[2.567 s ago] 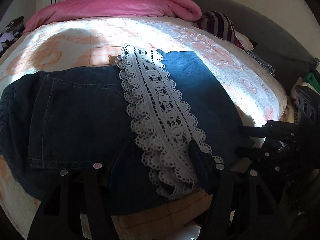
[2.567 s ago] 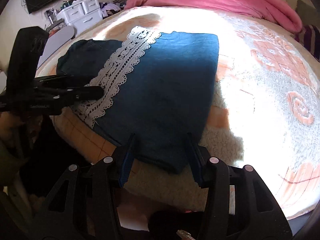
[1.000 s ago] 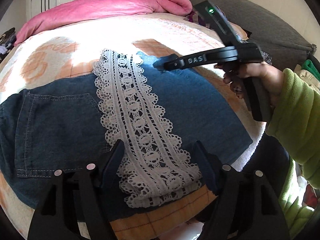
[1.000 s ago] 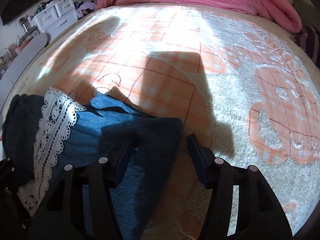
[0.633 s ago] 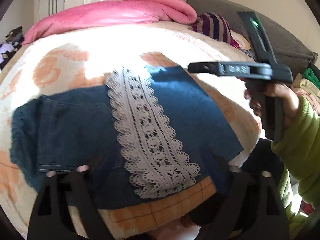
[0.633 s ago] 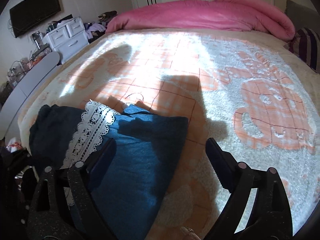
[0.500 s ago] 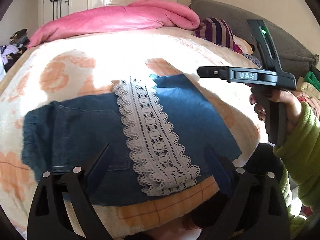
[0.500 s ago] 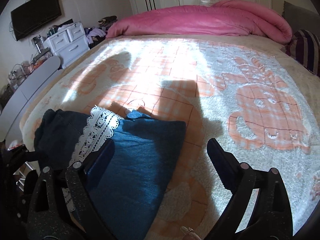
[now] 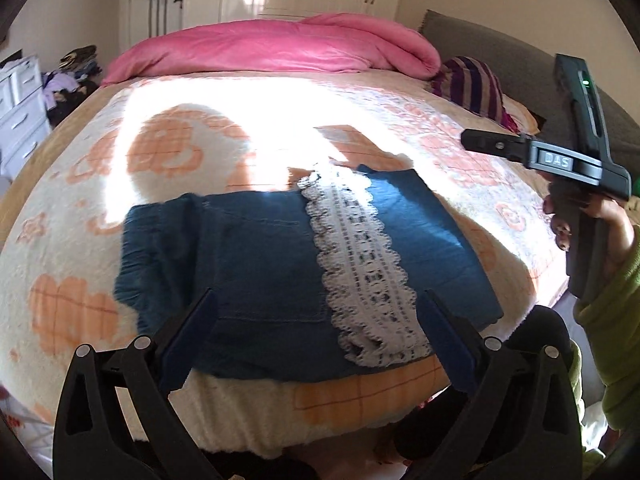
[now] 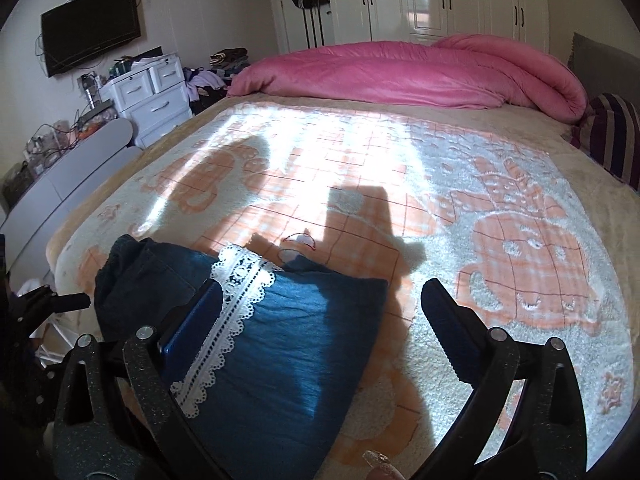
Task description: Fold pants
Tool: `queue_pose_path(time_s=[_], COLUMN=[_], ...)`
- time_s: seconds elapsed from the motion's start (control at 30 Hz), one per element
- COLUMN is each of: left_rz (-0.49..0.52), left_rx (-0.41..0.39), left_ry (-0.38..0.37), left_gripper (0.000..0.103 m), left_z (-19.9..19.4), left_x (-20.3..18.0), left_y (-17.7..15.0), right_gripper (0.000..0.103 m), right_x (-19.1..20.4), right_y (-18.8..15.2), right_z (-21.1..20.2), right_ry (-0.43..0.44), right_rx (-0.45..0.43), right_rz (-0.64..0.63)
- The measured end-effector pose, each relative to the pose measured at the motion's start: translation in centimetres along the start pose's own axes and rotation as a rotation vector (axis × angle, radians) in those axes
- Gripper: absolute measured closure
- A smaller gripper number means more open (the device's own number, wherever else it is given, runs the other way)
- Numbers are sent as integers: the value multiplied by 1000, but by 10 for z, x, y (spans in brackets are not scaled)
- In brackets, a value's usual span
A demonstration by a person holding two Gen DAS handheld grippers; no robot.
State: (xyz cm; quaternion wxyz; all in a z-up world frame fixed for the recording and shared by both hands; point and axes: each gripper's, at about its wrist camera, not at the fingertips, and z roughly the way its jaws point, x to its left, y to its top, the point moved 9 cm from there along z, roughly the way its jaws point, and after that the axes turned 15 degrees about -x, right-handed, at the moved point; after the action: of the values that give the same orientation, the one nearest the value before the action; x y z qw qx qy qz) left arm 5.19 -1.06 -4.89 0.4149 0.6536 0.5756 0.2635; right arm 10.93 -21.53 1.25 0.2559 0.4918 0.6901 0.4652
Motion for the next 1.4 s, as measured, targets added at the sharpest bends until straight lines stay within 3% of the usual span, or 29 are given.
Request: queue_pose_path(time_s=[0.27, 0.6, 0.97, 1.1, 1.4], left_rz=[-36, -213, -385, -422, -460], left_rx=[0, 30, 59, 49, 35], left_ry=[96, 147, 85, 14, -14], left_gripper=[5, 5, 5, 5, 5], left_z=[-12, -18, -6, 1, 18], left_x=[38, 92, 115, 105, 101], left_y=[-10, -32, -53, -50, -48], right_gripper=[9, 9, 9, 9, 9], right_x=[49, 134, 210, 223, 247], right_y=[15, 21, 3, -1, -26], right_z=[14, 54, 105, 122, 154], right_ry=[88, 257, 391, 412, 470], right_rx=[3, 50, 168, 215, 348], right_rz=[-70, -163, -243, -259, -332])
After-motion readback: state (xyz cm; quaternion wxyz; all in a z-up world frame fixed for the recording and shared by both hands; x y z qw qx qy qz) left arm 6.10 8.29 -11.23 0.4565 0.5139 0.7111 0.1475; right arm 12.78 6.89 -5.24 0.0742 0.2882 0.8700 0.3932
